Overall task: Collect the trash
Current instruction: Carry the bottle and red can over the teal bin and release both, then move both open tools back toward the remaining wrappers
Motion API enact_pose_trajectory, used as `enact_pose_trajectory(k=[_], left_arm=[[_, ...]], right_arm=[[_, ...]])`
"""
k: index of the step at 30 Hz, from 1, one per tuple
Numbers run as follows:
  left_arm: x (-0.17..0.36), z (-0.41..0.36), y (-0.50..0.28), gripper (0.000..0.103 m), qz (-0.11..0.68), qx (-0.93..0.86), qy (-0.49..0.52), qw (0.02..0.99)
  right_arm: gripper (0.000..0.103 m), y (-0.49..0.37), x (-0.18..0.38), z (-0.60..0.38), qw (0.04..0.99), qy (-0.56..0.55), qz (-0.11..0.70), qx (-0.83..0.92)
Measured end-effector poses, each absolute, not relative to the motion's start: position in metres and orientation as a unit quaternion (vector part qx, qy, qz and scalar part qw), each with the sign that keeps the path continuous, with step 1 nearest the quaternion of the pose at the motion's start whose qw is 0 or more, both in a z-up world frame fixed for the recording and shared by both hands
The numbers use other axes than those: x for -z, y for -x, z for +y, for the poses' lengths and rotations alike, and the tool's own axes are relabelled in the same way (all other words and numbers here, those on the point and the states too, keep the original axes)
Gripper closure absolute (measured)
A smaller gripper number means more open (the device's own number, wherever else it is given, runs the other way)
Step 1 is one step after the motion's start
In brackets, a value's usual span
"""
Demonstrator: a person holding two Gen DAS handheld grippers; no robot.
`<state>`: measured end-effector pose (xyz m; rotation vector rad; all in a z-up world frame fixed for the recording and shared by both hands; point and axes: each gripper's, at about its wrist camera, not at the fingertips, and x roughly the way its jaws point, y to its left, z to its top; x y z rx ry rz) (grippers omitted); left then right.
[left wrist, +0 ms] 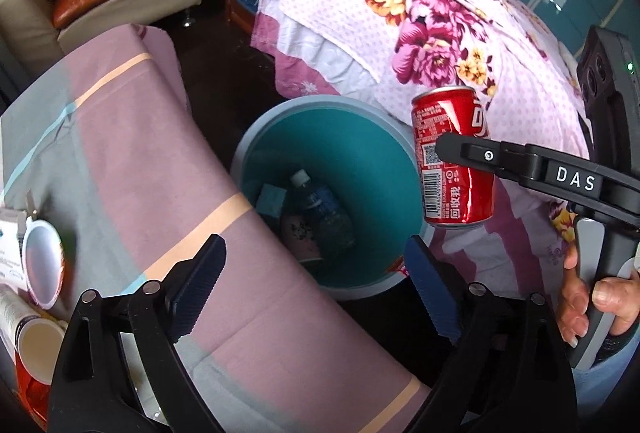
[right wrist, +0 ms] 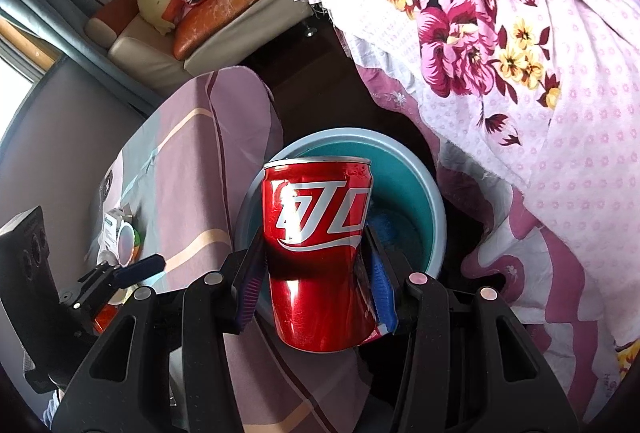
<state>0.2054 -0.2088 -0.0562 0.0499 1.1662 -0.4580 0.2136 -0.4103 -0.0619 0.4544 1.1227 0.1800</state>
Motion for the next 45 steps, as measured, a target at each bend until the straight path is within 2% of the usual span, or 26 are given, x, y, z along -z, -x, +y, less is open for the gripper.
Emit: enact_pose_trajectory(k=[20, 21, 23, 30, 45], left_arm=[[0.046, -0.148, -0.187, 0.011, 0.541, 0.188, 0.029, 0.819], [0.046, -0.145, -0.186, 0.011, 0.540, 0.187, 0.032, 0.820], [0.045, -0.140, -0.184, 0.011, 0.540, 0.186, 0.037, 0.820], [0.041, -0.125, -0.174, 0.010, 0.536, 0.182, 0.046, 0.823], [0.025, -0.050, -0.135, 0.010, 0.516, 0.134, 0.075, 0.842]], right_arm=[[0.057, -0.214, 0.058, -0.369, 0.812, -0.171, 0.551, -0.092], [0.056, -0.213, 0.058, -0.366, 0.810, -0.170, 0.555, -0.091], [0.044, -0.213, 0.057, -0.364, 0.809, -0.169, 0.556, -0.090], [0.031, -0.207, 0.046, -0.348, 0.812, -0.153, 0.556, -0.093], [0.028, -0.180, 0.024, -0.283, 0.802, -0.108, 0.571, -0.137]])
